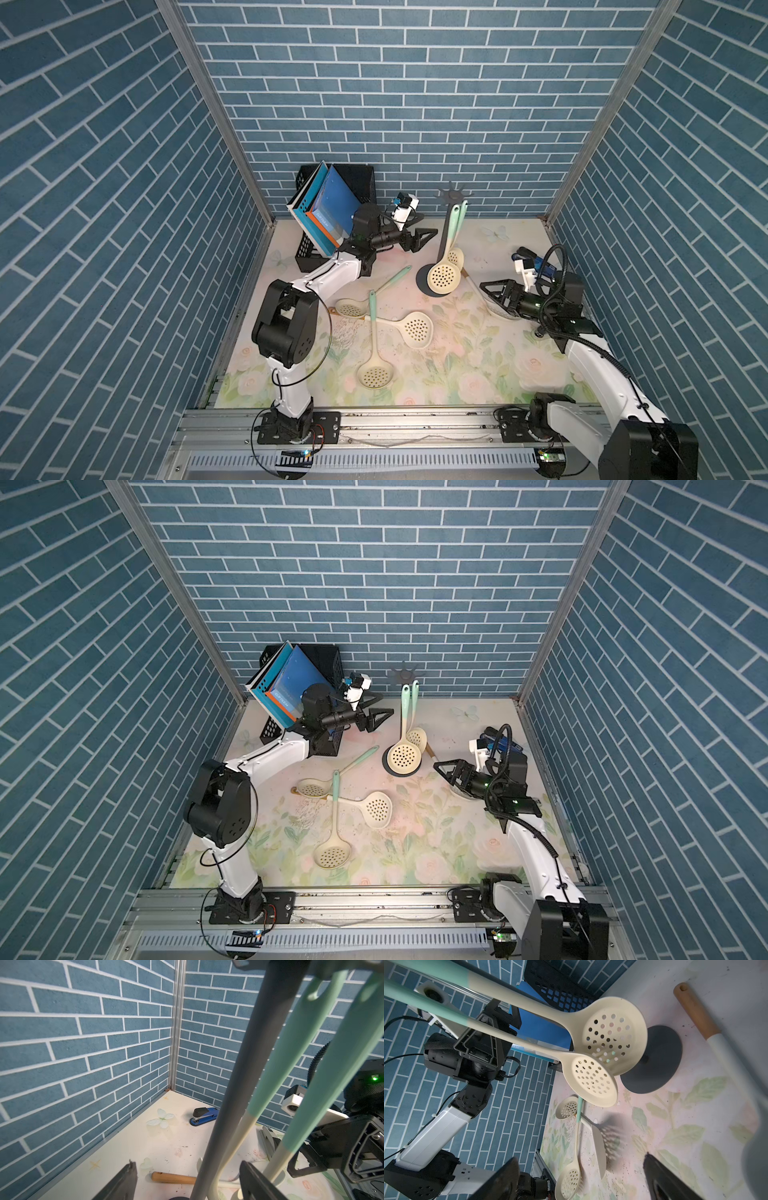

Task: Hang the skimmer on the kitchen utensil rack
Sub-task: Adjust the rack at the center of the board.

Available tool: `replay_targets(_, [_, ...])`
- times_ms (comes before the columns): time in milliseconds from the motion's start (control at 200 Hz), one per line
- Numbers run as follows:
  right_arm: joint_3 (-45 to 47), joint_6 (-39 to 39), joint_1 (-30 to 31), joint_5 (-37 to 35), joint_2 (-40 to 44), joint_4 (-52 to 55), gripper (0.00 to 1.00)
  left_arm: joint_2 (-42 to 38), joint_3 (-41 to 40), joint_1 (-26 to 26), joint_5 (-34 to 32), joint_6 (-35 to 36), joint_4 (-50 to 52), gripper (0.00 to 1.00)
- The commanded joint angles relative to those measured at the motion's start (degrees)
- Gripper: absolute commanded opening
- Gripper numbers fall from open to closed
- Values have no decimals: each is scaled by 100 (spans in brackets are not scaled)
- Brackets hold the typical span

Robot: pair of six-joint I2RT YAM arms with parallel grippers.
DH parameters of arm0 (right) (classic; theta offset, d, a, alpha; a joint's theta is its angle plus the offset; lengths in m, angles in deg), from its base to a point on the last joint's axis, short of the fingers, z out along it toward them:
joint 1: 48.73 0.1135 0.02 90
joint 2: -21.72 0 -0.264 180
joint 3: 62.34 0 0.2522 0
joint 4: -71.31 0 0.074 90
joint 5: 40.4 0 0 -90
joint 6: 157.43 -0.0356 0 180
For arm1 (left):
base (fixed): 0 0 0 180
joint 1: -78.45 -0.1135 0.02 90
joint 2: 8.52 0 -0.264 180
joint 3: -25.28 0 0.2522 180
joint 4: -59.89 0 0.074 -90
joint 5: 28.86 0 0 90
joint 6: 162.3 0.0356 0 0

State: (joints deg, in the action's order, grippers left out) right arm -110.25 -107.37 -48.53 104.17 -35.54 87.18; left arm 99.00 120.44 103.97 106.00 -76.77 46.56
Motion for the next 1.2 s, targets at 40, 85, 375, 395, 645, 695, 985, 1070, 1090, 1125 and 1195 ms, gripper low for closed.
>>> replay_targets(40, [-259,274,-10,-91,9,145,93,162,356,19,414,-45,-101,81])
replay_targets(85, [-273,277,-10,-102,-13,136,92,218,437,28,456,-45,-67,81])
replay_targets(375, [-307,285,-10,-130,-31,114,92,440,759,108,621,160,226,79])
replay_targets(395, [-312,285,-7,-130,-31,114,92,451,762,122,623,177,234,79])
replay_targets(645, [-306,285,-12,-139,-5,132,92,636,988,226,811,201,291,76])
replay_targets(695, [-308,285,-8,-148,4,138,91,688,1078,250,827,214,330,75])
replay_targets(985, [-258,250,-11,-133,149,57,91,927,1434,336,928,304,493,67])
replay_targets(1070, [-283,250,-12,-156,188,87,91,993,1510,340,949,324,537,64])
replay_targets(1090, [-293,250,-10,-157,188,88,91,1011,1527,345,954,324,546,64])
replay_targets(1125, [-293,250,-12,-161,197,88,91,1035,1574,347,972,324,576,63])
replay_targets(1195, [-283,250,-12,-182,206,86,91,1059,1621,351,1008,324,586,61])
